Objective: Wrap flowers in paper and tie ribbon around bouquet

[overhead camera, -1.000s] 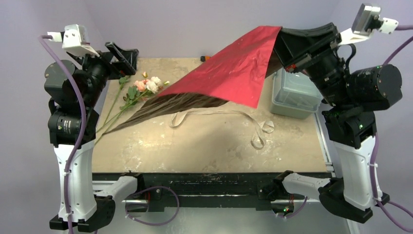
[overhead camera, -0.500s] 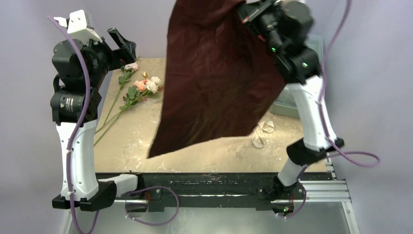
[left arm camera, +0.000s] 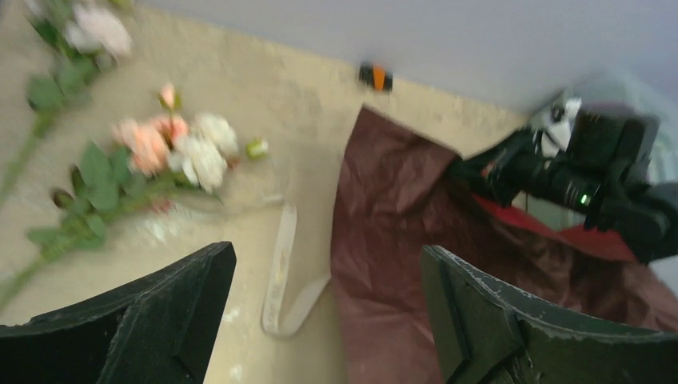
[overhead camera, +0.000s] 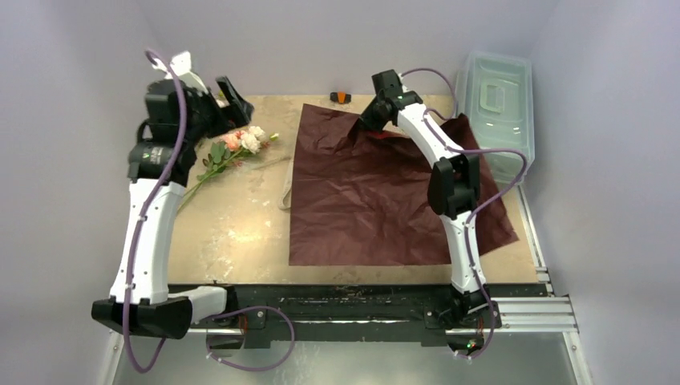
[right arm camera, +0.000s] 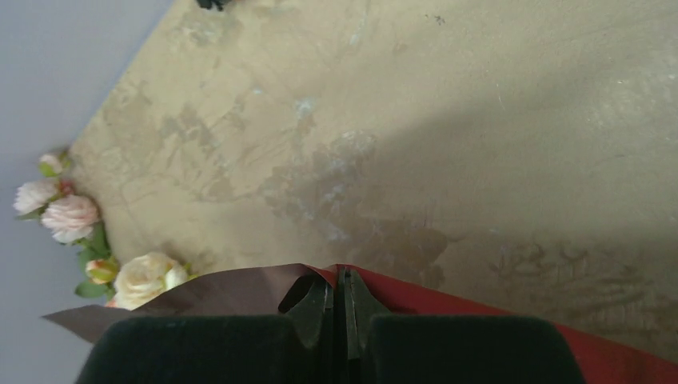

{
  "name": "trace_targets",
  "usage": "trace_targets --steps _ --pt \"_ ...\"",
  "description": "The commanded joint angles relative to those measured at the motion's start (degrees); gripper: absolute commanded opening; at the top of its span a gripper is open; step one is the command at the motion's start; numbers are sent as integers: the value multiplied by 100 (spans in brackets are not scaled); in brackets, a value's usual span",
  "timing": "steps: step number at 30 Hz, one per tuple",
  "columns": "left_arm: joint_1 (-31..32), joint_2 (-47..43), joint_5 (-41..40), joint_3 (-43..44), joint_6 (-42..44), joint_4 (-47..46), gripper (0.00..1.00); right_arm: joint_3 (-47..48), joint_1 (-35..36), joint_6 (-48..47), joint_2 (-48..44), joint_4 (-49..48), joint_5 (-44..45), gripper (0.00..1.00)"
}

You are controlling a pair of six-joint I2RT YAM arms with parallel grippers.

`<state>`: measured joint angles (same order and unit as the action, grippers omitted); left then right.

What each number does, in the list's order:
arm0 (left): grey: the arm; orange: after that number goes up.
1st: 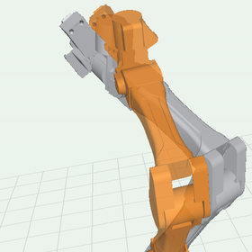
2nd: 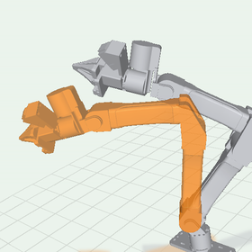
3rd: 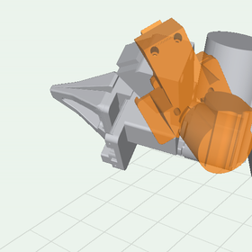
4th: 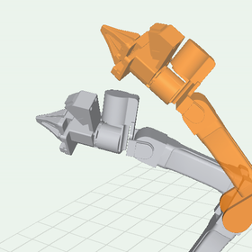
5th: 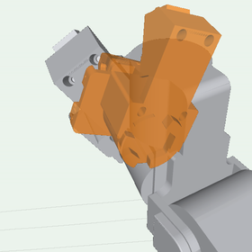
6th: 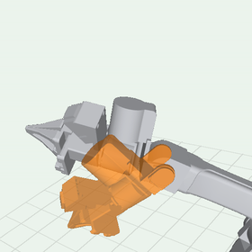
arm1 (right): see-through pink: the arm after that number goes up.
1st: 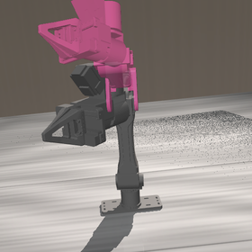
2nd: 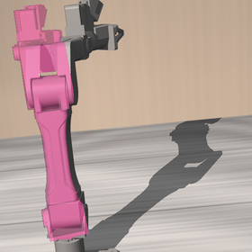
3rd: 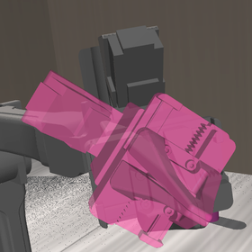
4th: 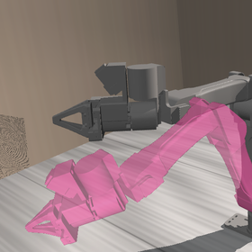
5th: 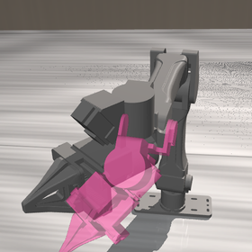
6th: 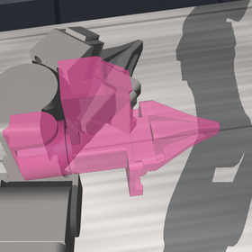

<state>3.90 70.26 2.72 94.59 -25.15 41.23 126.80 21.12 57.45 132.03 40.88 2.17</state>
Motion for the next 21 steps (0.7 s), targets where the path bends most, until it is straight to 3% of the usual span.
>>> trace_targets --steps 1,5,13,21 --pt "34 -61 1001 -1670 -795 -904 93 513 -83 -5 156 -48 -253 0" --pt "99 -221 1050 -3323 -891 -1416 97 -97 -146 -138 199 -367 -231 0" --pt "98 278 1386 -4769 -1136 -2126 100 -485 -336 -342 375 -539 -473 0" --pt "207 510 2472 -6119 -1740 -3904 100 -632 -525 -533 377 -682 -695 0"
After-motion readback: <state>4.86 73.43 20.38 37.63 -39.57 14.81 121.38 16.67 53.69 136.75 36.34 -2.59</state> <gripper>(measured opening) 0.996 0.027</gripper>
